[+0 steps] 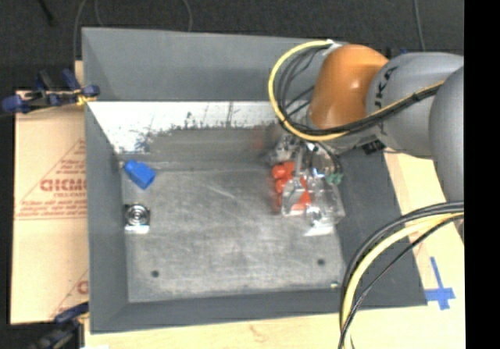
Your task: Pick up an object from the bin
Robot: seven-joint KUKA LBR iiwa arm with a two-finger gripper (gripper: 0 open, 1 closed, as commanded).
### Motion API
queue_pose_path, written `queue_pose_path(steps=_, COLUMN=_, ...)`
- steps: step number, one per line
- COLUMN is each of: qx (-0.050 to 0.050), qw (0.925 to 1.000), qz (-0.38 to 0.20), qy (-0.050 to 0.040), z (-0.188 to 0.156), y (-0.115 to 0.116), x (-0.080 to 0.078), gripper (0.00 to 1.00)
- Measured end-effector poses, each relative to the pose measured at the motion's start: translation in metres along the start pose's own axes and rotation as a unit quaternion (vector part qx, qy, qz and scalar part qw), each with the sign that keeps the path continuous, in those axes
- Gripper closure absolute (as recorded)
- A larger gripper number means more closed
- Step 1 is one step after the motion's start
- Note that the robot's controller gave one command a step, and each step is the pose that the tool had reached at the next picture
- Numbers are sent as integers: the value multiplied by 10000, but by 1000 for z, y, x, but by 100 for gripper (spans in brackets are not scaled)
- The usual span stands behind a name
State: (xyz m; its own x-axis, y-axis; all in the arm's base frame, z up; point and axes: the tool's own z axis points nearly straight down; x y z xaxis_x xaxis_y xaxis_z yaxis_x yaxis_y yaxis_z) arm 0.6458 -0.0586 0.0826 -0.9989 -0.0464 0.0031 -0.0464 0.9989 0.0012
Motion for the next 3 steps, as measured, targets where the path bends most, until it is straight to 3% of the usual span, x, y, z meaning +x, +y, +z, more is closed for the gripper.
queue_pose_path(steps=1, qx=-21, qw=9926, qz=1213, qy=19, z=0, y=-26, x=9, gripper=0)
queue_pose_path(steps=2, qx=-18, qw=9927, qz=1209, qy=14, z=-1, y=-26, x=9, gripper=100)
queue_pose_path(steps=3, qx=0, qw=9891, qz=1472, qy=-85, z=-122, y=-31, x=5, gripper=100)
